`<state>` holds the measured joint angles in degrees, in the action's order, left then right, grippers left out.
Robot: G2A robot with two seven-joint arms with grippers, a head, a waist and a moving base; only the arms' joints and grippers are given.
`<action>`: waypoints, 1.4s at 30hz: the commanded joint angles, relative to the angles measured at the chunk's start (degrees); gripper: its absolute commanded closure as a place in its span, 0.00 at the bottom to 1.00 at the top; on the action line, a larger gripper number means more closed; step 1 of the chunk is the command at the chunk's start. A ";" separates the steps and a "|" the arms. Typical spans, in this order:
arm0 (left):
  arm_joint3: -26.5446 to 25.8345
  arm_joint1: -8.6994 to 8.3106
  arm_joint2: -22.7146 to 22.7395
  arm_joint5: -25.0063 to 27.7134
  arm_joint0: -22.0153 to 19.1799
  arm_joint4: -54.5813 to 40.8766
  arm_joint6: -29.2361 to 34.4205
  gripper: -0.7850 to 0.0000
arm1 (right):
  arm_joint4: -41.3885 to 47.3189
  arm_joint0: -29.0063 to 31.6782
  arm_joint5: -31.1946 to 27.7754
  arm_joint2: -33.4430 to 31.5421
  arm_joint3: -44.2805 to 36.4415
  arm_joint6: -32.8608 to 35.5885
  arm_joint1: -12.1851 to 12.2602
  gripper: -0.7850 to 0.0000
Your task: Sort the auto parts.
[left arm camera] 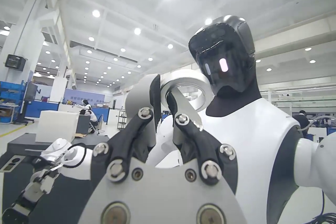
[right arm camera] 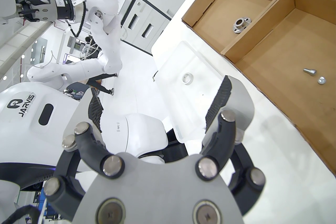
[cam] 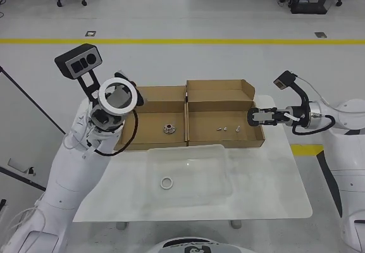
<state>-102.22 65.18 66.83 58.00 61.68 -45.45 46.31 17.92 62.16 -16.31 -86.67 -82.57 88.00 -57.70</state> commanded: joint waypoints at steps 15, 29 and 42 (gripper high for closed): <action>-0.08 -0.03 0.61 -3.38 0.95 3.09 -1.42 1.00 | 0.00 0.00 0.00 0.00 0.00 0.00 0.00 0.00; 5.57 -0.08 3.82 -15.26 -1.73 22.70 -5.37 1.00 | 0.00 0.00 0.00 0.00 0.00 0.00 0.00 0.00; 13.31 -0.20 0.52 -29.24 -8.06 46.93 -1.56 1.00 | 0.00 0.00 0.00 0.00 0.00 0.00 0.00 0.00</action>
<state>-89.12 65.11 67.41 29.83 53.80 -1.67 43.92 17.92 62.16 -16.31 -86.67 -82.57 88.00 -57.70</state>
